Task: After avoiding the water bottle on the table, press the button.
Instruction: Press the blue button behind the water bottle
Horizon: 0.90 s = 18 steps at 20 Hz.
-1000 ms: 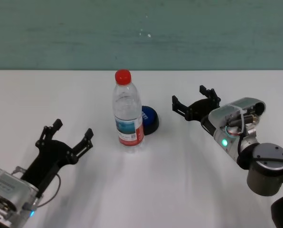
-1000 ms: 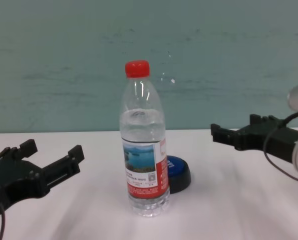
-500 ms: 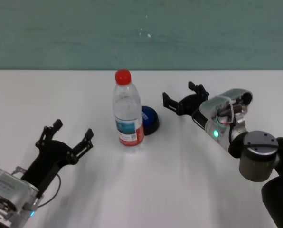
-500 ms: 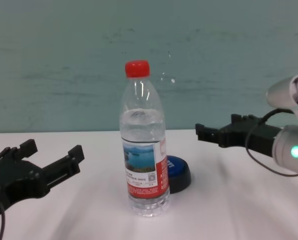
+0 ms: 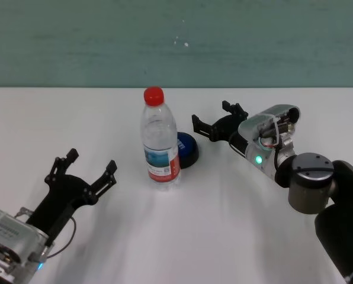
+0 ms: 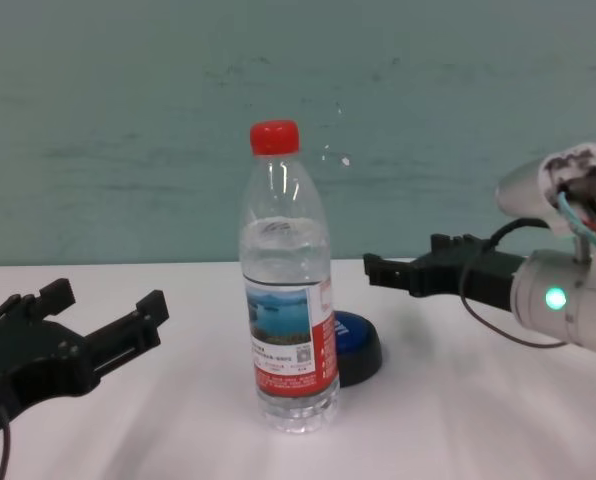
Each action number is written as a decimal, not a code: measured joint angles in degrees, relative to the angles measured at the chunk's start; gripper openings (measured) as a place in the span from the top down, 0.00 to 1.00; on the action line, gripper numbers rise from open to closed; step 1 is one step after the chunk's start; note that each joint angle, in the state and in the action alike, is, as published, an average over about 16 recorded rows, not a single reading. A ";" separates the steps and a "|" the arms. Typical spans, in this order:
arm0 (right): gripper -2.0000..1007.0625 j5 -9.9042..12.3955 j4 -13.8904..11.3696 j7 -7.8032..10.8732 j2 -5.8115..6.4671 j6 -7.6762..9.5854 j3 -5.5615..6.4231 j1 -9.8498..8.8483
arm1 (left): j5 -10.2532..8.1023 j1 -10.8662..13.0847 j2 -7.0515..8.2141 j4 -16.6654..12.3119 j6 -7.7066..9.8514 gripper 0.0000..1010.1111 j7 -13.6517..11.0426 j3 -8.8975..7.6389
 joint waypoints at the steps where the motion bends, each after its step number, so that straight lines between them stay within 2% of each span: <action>1: 0.00 0.07 0.83 0.25 -0.12 -0.14 -0.23 0.58 | 0.00 0.00 0.00 0.00 0.00 0.00 0.00 0.00; 11: 0.00 0.66 8.83 2.50 -1.53 -1.49 -2.08 5.77 | 0.00 0.00 0.00 0.00 0.00 0.00 0.00 0.00; 18: 0.00 1.03 13.73 3.56 -2.50 -2.52 -2.73 8.33 | 0.00 0.00 0.00 0.00 0.00 0.00 0.00 0.00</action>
